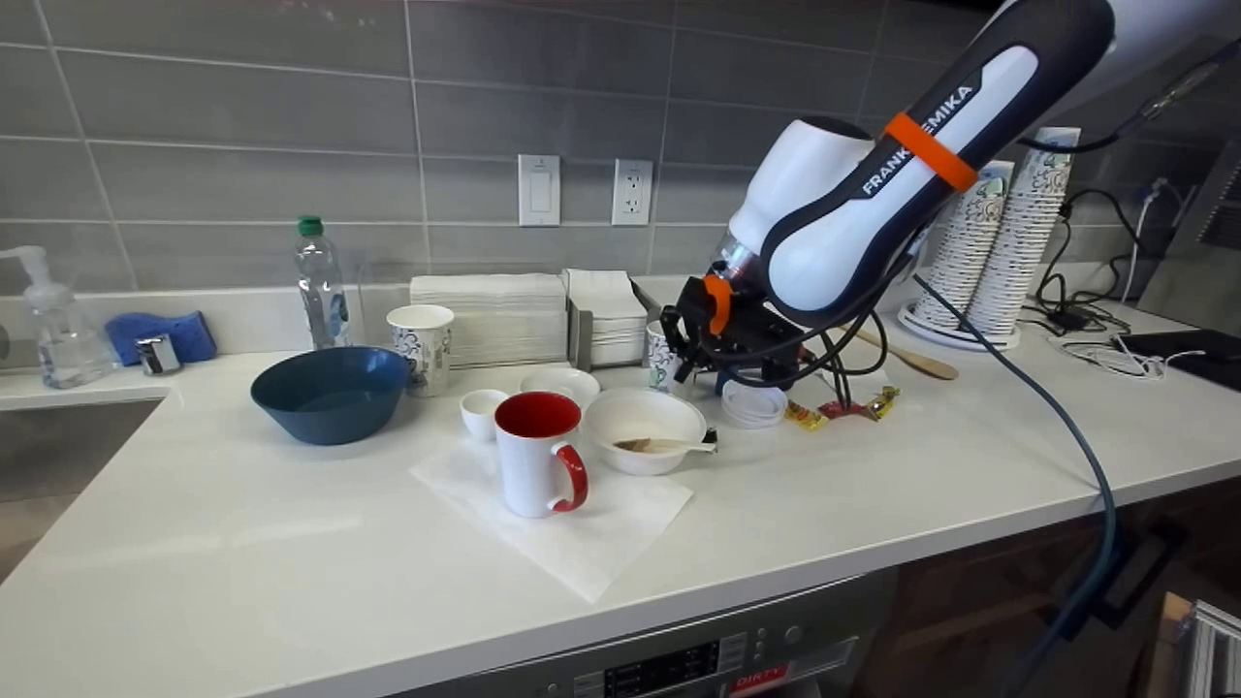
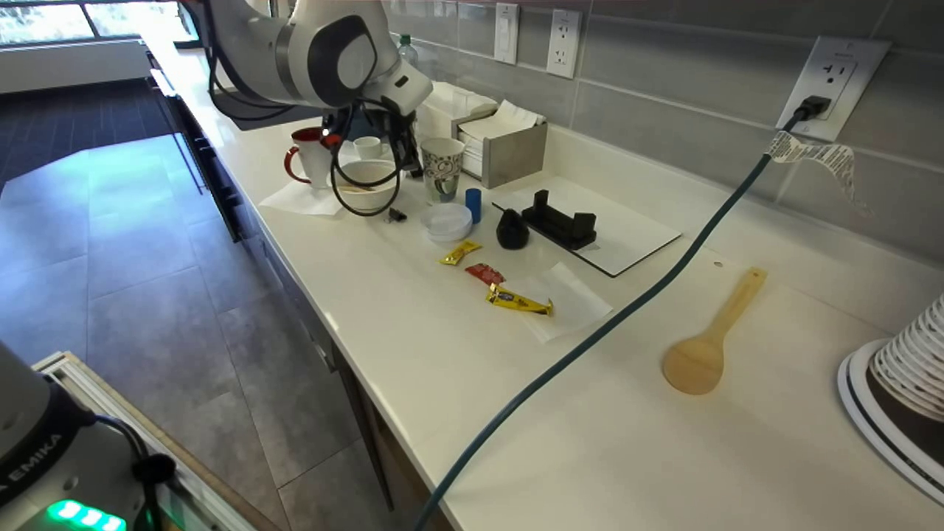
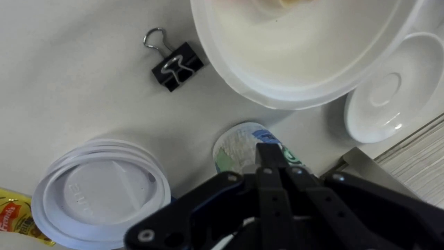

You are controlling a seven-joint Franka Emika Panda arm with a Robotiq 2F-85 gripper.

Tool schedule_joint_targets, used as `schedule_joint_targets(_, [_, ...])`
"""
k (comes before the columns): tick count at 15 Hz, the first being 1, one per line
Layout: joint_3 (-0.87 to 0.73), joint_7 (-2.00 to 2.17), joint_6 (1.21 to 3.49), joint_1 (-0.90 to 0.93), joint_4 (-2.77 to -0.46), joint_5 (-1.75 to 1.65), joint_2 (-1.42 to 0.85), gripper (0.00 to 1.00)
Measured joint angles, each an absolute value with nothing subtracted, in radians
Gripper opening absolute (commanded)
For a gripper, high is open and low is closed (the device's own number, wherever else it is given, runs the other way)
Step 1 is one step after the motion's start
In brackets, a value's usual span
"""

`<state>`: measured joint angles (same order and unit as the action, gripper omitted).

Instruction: Slide the white paper cup forward, pick up the white tea cup saucer and put it next to the wooden spoon on the kitchen counter

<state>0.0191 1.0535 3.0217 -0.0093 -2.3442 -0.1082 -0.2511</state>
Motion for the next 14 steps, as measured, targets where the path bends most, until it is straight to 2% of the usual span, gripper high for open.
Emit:
schedule_joint_targets(7, [0.019, 1.064, 3.054, -0.001, -2.343, -0.103, -0.305, 0.00])
schedule_joint_targets(14, [0.044, 0.857, 3.119, 0.010, -2.339, 0.107, -0.350, 0.00])
